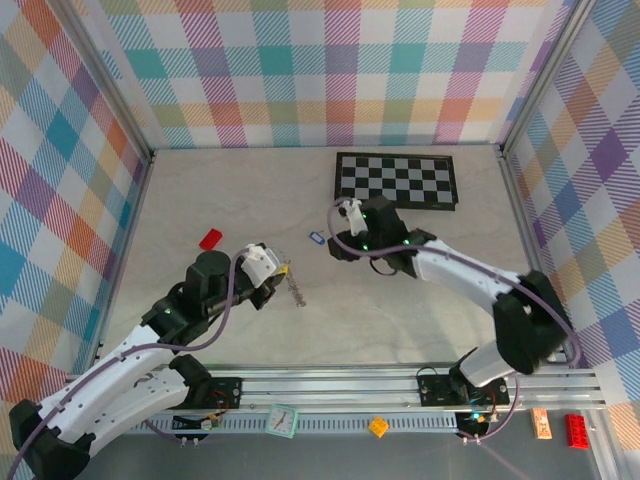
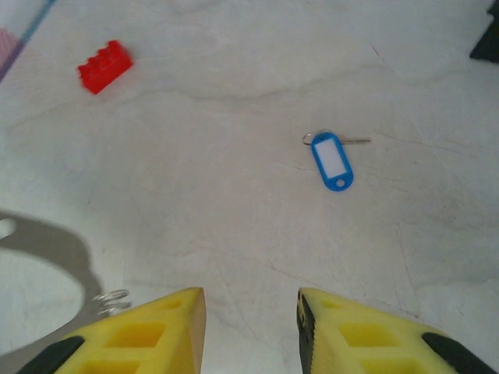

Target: Put the keys on the keyring

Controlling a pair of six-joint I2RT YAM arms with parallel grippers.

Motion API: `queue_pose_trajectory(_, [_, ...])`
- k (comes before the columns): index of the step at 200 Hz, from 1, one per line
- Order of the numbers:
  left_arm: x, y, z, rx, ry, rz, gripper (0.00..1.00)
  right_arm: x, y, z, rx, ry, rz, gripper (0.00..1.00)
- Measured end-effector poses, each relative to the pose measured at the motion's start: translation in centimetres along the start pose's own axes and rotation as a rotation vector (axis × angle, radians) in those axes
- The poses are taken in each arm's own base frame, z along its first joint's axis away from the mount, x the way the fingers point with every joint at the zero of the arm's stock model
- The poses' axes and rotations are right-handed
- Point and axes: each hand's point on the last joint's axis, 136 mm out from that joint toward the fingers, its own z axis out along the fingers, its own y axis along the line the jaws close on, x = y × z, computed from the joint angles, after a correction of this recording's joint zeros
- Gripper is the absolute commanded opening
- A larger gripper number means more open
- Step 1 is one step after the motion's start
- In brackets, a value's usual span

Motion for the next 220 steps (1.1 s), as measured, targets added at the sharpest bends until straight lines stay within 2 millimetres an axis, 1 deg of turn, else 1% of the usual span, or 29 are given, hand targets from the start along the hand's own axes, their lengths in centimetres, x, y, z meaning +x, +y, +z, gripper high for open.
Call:
queue_pose_trajectory(22, [0.0, 1.6, -1.0, -0.089, 0.025, -0.032, 0.00, -0.6, -0.3, 2.6, 0.028, 0.090, 0.069, 0.38])
queue_pose_trajectory(49, [1.1, 3.0, -2.0, -0.182, 0.073, -0.061, 0.00, -0.4, -1.1, 5.9, 0.075, 0.197, 0.124, 0.39])
queue_pose_trajectory(78, [1.9, 3.8, -3.0, -0.238, 0.101, -0.077, 0.00, 0.0, -2.0, 9.2, 0.148, 0.273, 0.165, 0.42])
queue_pose_trajectory(100, [1.9, 4.2, -3.6, -0.265, 0.095, -0.084, 0.00, 0.4, -2.3, 11.0, 0.214, 0.307, 0.175, 0.44])
queue_pose_trajectory(112, [1.9, 4.3, -3.9, -0.275, 0.096, -0.084, 0.00, 0.3, -2.3, 12.0, 0.253, 0.309, 0.175, 0.44])
queue_pose_trajectory(131, [2.3, 4.3, -4.0, -0.277, 0.109, -0.085, 0.00, -0.1, -2.7, 13.0, 0.322, 0.299, 0.179, 0.44])
queue_pose_trajectory(152, [2.4, 4.3, -4.0, -0.274, 0.115, -0.085, 0.00, -0.4, -3.1, 13.6, 0.384, 0.283, 0.186, 0.43])
queue_pose_trajectory(191, [2.5, 4.0, -3.6, -0.257, 0.122, -0.085, 0.00, -1.4, -4.0, 14.7, 0.477, 0.258, 0.196, 0.36])
queue_pose_trajectory(207, [2.6, 3.9, -3.3, -0.248, 0.126, -0.087, 0.00, -1.3, -4.5, 15.1, 0.509, 0.259, 0.199, 0.34])
queue_pose_trajectory(220, [2.6, 3.8, -3.1, -0.242, 0.129, -0.088, 0.00, -0.8, -4.9, 15.2, 0.532, 0.270, 0.199, 0.31])
